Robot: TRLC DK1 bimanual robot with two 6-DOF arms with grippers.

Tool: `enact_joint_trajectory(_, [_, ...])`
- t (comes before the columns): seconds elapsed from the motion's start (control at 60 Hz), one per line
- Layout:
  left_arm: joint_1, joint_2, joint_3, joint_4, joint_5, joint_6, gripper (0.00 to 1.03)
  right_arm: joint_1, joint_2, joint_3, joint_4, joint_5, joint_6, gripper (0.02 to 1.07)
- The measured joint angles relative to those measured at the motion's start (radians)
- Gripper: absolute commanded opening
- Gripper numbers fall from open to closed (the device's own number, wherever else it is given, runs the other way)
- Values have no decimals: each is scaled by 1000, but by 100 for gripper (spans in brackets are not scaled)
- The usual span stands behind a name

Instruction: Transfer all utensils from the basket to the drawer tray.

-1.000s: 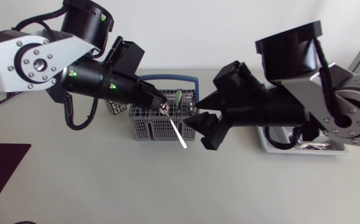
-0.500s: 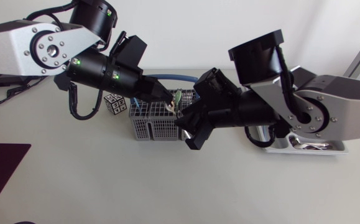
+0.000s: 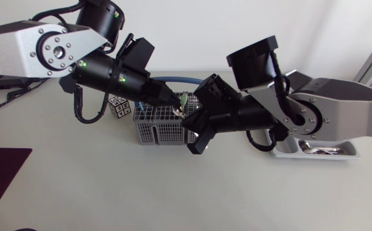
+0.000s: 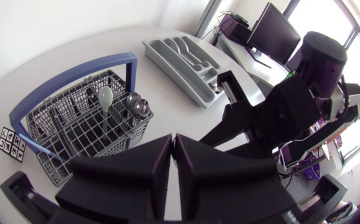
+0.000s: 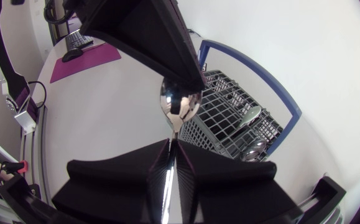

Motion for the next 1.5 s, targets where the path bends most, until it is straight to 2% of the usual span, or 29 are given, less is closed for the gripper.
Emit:
enact_joint_trajectory(0.083, [-2, 0, 0, 1, 11, 0, 49, 3, 5, 0, -1, -3, -1, 7])
enact_joint_trajectory(0.1, [-2, 0, 0, 0, 11, 0, 50, 5, 6, 0, -2, -6, -1, 7])
enact_joint_trajectory(0.133, [-3, -1, 0, 1, 11, 0, 63, 9, 6, 0, -4, -7, -1, 7])
enact_joint_trajectory(0.2, [-2, -4, 2, 1, 11, 0, 79, 14, 6, 0, -11, -10, -10, 7])
enact_joint_trajectory(0.317, [16, -21, 19, 3, 1, 0, 98, 21, 5, -4, -29, -13, -24, 7])
enact_joint_trajectory(0.467, [89, -84, 48, 31, -48, 2, 99, 3, -23, -48, -67, -44, -77, 7])
enact_joint_trajectory(0.583, [157, -122, 62, 38, -95, 34, 99, -71, -69, -102, -106, -86, -141, 7])
enact_joint_trajectory(0.717, [227, -125, 52, 47, -119, 90, 99, -208, -112, -152, -175, -134, -253, 7])
enact_joint_trajectory(0.867, [262, -121, -22, 107, -149, 142, 99, -403, -144, -177, -284, -188, -442, 7])
enact_joint_trajectory(1.033, [269, -109, -138, 203, -198, 160, 99, -687, -126, -168, -395, -251, -725, 7])
enact_joint_trajectory(1.167, [258, -106, -205, 278, -265, 166, 99, -888, -10, -102, -462, -261, -959, 8])
enact_joint_trajectory(1.367, [205, -62, -218, 342, -330, 166, 99, -1085, 183, 18, -472, -253, -1236, 8])
enact_joint_trajectory(1.5, [191, -31, -227, 361, -340, 158, 99, -1163, 278, 67, -460, -212, -1378, 8])
